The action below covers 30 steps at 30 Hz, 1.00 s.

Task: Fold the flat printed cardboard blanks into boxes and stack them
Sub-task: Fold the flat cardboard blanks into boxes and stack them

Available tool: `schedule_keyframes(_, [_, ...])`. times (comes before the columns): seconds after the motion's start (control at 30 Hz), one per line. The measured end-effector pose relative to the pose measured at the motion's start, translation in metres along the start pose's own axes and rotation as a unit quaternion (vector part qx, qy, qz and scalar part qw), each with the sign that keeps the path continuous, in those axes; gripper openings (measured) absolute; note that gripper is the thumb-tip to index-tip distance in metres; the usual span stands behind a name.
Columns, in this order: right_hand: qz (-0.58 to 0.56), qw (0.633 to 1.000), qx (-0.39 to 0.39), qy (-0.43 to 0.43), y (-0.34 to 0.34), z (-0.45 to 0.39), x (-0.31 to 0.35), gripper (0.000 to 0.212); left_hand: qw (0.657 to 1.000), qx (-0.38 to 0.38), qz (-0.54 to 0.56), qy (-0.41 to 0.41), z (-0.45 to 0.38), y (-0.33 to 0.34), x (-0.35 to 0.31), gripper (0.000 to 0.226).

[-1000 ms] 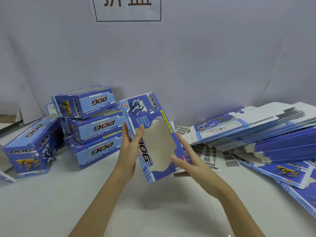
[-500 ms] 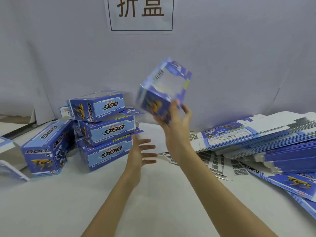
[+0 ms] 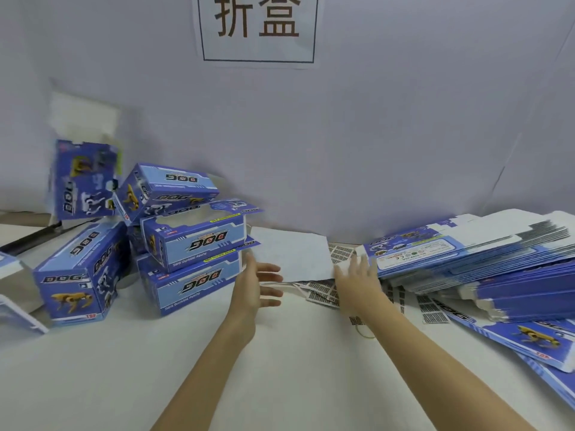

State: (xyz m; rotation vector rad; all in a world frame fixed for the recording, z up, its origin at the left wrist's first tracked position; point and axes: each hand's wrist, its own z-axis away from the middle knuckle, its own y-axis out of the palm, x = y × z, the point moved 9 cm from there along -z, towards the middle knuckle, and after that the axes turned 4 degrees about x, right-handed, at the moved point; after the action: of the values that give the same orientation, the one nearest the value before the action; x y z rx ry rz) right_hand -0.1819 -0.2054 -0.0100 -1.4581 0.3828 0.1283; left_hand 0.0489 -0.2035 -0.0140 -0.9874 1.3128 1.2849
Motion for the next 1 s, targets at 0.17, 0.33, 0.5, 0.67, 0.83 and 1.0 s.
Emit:
schedule_keyframes(0.17, [0.07, 0.993, -0.089, -0.032, 0.014, 0.014, -0.015, 0.039, 1.0, 0.002, -0.016, 0.0, 0.001, 0.001, 0.0, 0.074])
schedule_keyframes(0.33, [0.119, 0.98, -0.127, -0.1, 0.005, 0.014, -0.016, 0.028, 1.0, 0.003, -0.026, 0.008, 0.001, 0.0, -0.002, 0.07])
schedule_keyframes(0.5, [0.136, 0.97, -0.159, -0.124, -0.002, 0.017, -0.014, 0.025, 0.999, 0.007, -0.037, 0.014, 0.001, 0.001, -0.002, 0.07])
schedule_keyframes(0.67, [0.114, 0.969, -0.171, -0.135, -0.005, 0.02, -0.025, 0.028, 0.998, 0.004, -0.057, 0.018, 0.0, 0.001, -0.001, 0.062])
schedule_keyframes(0.83, [0.095, 0.967, -0.151, -0.179, -0.014, 0.023, -0.034, 0.035, 0.997, 0.008, -0.072, 0.014, -0.003, 0.004, 0.001, 0.059])
schedule_keyframes(1.0, [0.047, 0.97, -0.17, -0.168, -0.025, 0.028, -0.043, 0.03, 0.997, 0.013, -0.078, 0.014, -0.002, 0.006, 0.001, 0.06])
